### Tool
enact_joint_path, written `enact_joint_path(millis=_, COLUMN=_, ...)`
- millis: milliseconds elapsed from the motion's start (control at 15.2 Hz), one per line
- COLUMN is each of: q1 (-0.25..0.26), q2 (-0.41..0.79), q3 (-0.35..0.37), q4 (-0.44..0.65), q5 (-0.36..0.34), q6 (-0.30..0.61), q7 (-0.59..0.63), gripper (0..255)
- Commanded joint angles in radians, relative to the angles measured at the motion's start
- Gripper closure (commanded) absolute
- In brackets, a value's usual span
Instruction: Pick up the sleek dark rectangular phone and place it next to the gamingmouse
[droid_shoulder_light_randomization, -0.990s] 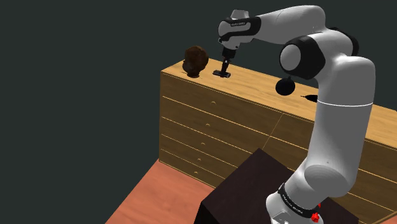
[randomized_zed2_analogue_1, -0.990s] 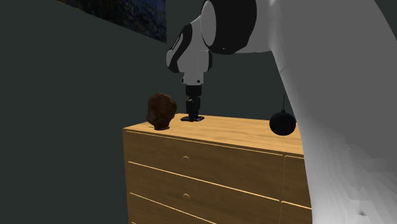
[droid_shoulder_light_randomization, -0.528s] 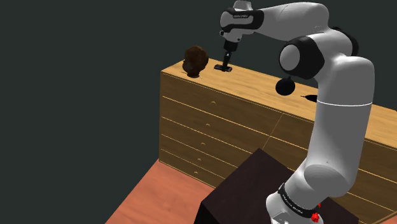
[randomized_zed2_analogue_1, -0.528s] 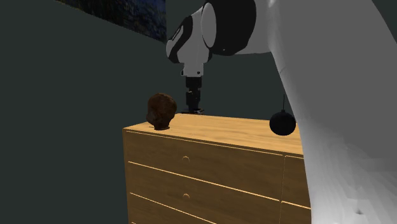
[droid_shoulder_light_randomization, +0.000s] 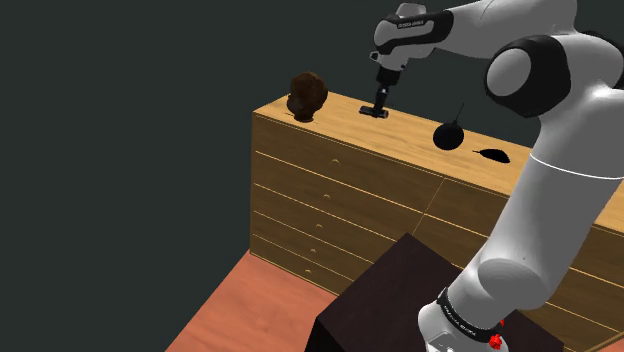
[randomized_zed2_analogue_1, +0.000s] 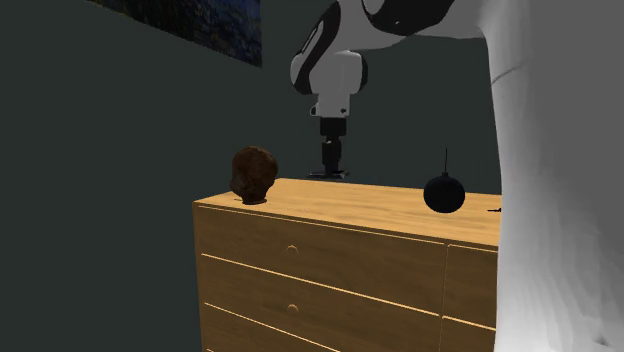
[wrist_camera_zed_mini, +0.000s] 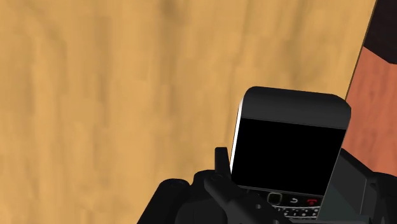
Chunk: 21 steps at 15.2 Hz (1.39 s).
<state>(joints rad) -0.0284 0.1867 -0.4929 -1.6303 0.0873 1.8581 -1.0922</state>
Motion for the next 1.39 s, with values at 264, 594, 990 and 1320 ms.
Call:
enact_joint_path(millis=264, q1=-0.032, q2=-0.157, q3=-0.044, q4=-0.186, q5=-0.070, q6=0.047, q7=-0.070, gripper=255)
enact_joint_path(millis=594, q1=-0.071, q2=-0.270, q3=-0.083, q4=-0.299, q5=-0.129, q6=0.064, q7=-0.130, gripper=255)
enact_joint_path(millis=990, q1=-0.129, q2=-0.381, q3=-0.136, q4=-0.393, q5=-0.195, q6=0.068, q7=-0.214, gripper=255)
enact_joint_path(millis=1320, q1=-0.182, q2=-0.450, q3=-0.189, q4=-0.439, q5=-0.242, q6=0.062, q7=-0.299, gripper=255)
